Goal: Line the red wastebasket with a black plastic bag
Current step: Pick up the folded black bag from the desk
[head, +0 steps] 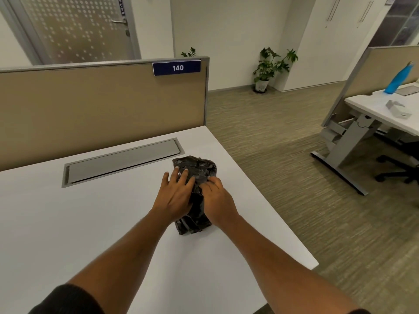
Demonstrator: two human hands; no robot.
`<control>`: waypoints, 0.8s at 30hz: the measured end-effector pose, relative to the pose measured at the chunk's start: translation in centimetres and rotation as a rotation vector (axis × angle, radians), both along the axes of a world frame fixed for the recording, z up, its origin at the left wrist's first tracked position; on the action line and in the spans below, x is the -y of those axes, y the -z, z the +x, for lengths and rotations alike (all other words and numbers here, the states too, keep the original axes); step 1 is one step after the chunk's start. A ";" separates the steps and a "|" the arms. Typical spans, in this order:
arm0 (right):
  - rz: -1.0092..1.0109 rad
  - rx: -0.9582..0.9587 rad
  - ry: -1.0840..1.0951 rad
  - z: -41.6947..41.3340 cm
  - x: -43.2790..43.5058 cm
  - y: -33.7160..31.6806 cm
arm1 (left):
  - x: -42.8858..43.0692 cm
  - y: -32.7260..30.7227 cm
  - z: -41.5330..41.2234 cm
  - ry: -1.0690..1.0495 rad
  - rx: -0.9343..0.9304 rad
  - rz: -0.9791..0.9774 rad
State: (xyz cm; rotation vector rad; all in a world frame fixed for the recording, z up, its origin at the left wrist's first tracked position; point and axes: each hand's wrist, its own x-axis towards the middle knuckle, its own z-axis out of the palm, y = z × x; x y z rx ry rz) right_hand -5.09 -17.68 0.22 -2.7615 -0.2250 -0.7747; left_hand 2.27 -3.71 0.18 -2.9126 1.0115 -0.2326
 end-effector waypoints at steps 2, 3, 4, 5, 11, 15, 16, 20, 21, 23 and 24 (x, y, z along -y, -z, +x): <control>0.074 0.067 -0.027 -0.4 0.4 -1.5 | 0.7 -1.3 0.0 0.005 -0.007 -0.068; 0.116 0.093 -0.031 -0.8 0.6 -2.3 | 1.1 -1.9 -0.1 0.019 -0.006 -0.110; 0.156 0.119 -0.032 -1.1 0.9 -3.0 | 1.5 -2.4 -0.4 0.037 -0.002 -0.159; 0.200 0.145 -0.029 -1.4 1.3 -3.7 | 1.9 -2.9 -0.7 0.059 0.007 -0.210; 0.825 0.190 -0.008 -4.2 4.1 -6.5 | 5.2 -6.5 -3.6 0.061 -0.001 -0.602; 1.067 0.287 0.067 -7.3 6.0 -6.2 | 7.4 -8.0 -6.4 -0.004 -0.282 -0.965; 1.175 0.272 0.091 -7.8 6.4 -5.9 | 7.8 -8.1 -7.0 -0.018 -0.349 -1.042; 1.306 0.081 0.209 -11.2 7.1 -5.0 | 9.1 -8.2 -9.9 -0.042 -0.580 -1.168; 1.223 0.055 0.268 -12.4 7.2 -4.9 | 9.2 -8.1 -10.7 -0.050 -0.633 -1.170; 1.098 0.005 0.377 -14.6 7.0 -4.8 | 9.2 -7.4 -12.5 -0.060 -0.718 -1.140; 1.084 -0.011 0.412 -15.8 6.8 -4.8 | 9.1 -7.2 -13.4 -0.054 -0.757 -1.122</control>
